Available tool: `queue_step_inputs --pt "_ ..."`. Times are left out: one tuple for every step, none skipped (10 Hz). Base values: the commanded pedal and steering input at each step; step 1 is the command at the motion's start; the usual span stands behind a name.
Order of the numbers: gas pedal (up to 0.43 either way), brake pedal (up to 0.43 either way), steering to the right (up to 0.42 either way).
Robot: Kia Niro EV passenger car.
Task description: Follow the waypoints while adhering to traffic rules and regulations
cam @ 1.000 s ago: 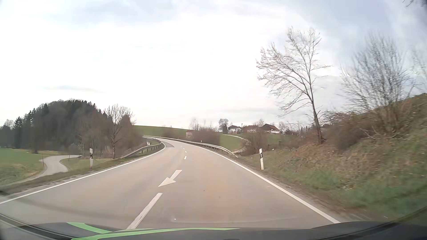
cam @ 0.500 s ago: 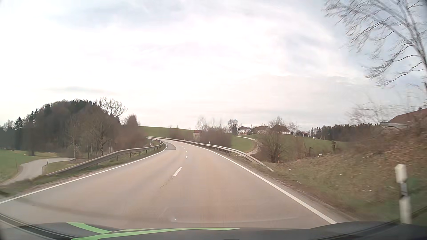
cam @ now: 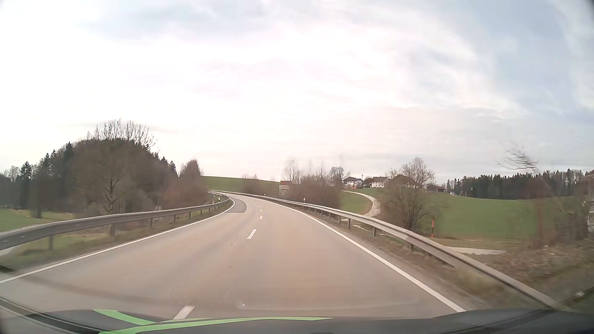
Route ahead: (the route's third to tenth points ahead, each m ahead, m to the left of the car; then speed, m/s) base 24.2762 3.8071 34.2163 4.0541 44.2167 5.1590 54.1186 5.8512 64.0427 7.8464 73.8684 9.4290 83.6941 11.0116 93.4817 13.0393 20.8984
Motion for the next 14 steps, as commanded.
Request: queue_step_inputs --pt "0.228 0.0 -0.014" --pt "0.228 0.0 -0.015" --pt "0.228 0.0 -0.014" --pt "0.228 0.0 -0.014" --pt "0.228 0.0 -0.014" --pt "0.228 0.0 -0.014" --pt "0.228 0.0 -0.014" --pt "0.228 0.0 -0.013" --pt "0.228 0.0 -0.013" --pt "0.228 0.0 -0.012" --pt "0.228 0.0 -0.012" --pt "0.228 0.0 -0.012" --pt "0.228 0.0 -0.012" --pt "0.228 0.0 -0.012"
